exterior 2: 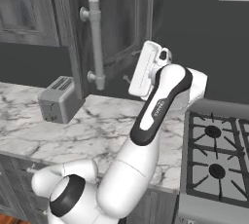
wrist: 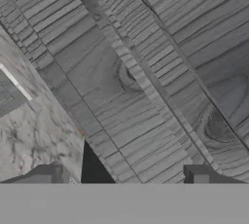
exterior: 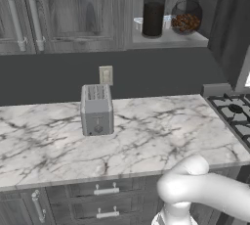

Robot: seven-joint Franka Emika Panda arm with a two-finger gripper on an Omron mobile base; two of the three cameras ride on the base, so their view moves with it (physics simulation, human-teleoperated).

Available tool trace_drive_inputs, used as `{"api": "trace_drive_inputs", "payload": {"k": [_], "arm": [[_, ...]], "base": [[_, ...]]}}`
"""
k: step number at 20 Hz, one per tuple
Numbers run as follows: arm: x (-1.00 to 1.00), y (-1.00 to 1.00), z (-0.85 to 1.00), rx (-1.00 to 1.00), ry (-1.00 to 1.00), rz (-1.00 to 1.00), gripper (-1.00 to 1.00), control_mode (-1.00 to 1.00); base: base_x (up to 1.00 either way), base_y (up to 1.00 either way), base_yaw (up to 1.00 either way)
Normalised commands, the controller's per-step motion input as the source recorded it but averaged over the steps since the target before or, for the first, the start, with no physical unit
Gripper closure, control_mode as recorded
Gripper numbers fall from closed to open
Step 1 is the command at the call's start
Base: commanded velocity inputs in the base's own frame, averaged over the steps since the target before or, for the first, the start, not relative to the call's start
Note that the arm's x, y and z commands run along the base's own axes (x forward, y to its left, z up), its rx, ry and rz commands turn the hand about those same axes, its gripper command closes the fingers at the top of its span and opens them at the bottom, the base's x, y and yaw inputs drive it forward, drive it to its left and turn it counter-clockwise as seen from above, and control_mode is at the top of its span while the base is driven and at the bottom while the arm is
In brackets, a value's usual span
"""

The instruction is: Pick the jar and jar from the dining table and place them in the open cabinet. Close the cabinet after placing the objects.

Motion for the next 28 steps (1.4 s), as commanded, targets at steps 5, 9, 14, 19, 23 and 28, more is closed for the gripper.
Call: {"api": "trace_drive_inputs", "payload": {"k": [5,9,14,19,23,28], "arm": [[0.26,0.88,0.05,-0.07,0.0,0.0,-1.0,-1.0],[0.37,0.83,0.09,-0.08,0.0,-0.03,-1.0,-1.0],[0.6,0.76,0.03,-0.08,0.0,-0.07,-1.0,-1.0],[0.61,0.72,0.0,-0.07,0.0,-0.08,-1.0,-1.0],[0.65,0.73,0.0,-0.07,0.0,-0.11,-1.0,-1.0],[0.62,0.75,0.0,-0.07,0.0,-0.13,-1.0,-1.0]], "base": [[0.0,0.0,0.0],[0.0,0.0,0.0],[0.0,0.0,0.0],[0.0,0.0,0.0],[0.0,0.0,0.0],[0.0,0.0,0.0]]}}
